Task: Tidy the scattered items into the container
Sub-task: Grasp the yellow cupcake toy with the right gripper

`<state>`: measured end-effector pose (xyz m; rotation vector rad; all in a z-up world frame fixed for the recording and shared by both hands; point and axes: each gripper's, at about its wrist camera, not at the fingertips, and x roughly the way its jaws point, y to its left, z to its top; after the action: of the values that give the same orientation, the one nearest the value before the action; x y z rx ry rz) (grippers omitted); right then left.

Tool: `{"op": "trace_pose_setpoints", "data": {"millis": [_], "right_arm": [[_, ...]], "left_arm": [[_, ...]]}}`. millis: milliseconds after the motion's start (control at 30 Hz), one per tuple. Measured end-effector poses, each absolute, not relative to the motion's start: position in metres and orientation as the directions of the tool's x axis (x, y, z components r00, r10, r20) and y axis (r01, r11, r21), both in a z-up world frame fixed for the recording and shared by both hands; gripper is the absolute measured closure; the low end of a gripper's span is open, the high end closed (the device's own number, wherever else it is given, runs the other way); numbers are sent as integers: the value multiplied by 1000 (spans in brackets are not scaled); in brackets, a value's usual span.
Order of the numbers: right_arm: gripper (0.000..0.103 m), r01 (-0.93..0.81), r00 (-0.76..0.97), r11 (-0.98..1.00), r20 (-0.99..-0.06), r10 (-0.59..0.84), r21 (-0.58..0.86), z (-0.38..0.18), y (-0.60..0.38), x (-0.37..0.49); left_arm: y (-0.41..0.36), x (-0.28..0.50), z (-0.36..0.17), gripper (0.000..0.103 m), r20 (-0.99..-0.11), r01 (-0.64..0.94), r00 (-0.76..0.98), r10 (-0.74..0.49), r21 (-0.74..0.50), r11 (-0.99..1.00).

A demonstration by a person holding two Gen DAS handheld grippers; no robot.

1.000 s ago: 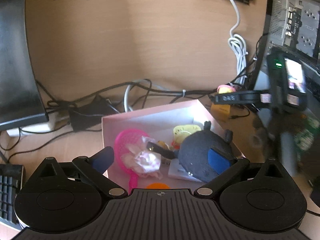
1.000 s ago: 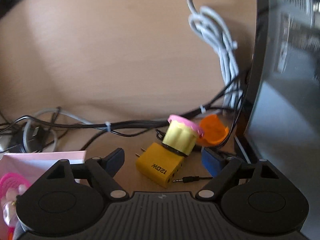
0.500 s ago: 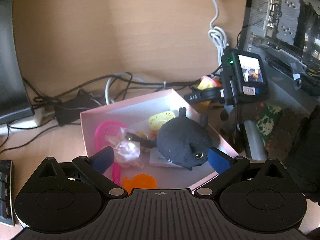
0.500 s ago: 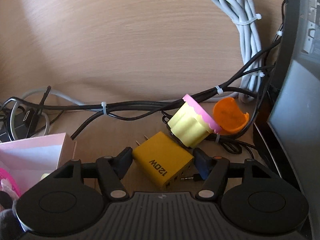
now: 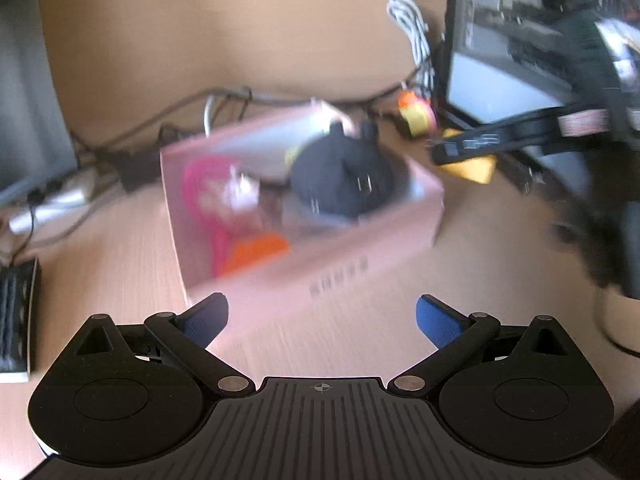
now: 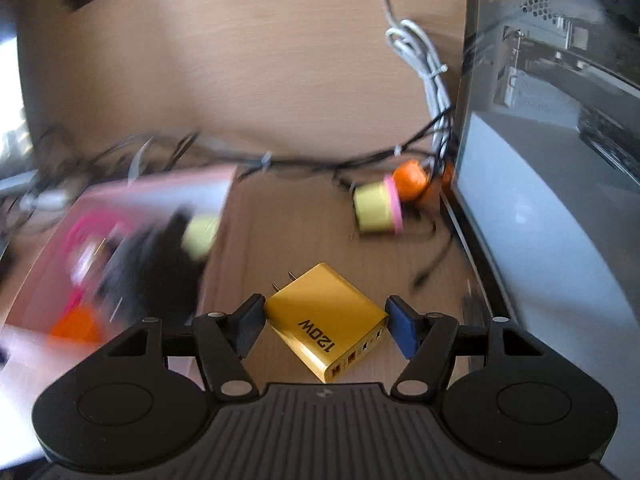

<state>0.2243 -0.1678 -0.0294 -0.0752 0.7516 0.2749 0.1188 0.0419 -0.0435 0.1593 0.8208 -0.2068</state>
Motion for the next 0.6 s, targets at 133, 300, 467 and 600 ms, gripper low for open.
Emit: {"op": "trace_pose_setpoints", "data": {"millis": [133,300,467,600], "right_arm": [[37,-378,621,925,-732,279,33,-35,-165,168],[37,-460,542,886,-772,333,59,-52,-145,124],[37,-533,509,844,-774,376,60,-58,-121,101],[37,-553,503,830,-767,399,70,-57,-106,94]], "left_arm": [[47,93,-54,1,-769,219,633,-90,66,974],[55,66,-56,1,-775,191,625,-94,36,981],[61,40,-53,1,-775,166,627,-78,36,985],[66,28,-53,1,-782,153,621,-63,42,987]]}}
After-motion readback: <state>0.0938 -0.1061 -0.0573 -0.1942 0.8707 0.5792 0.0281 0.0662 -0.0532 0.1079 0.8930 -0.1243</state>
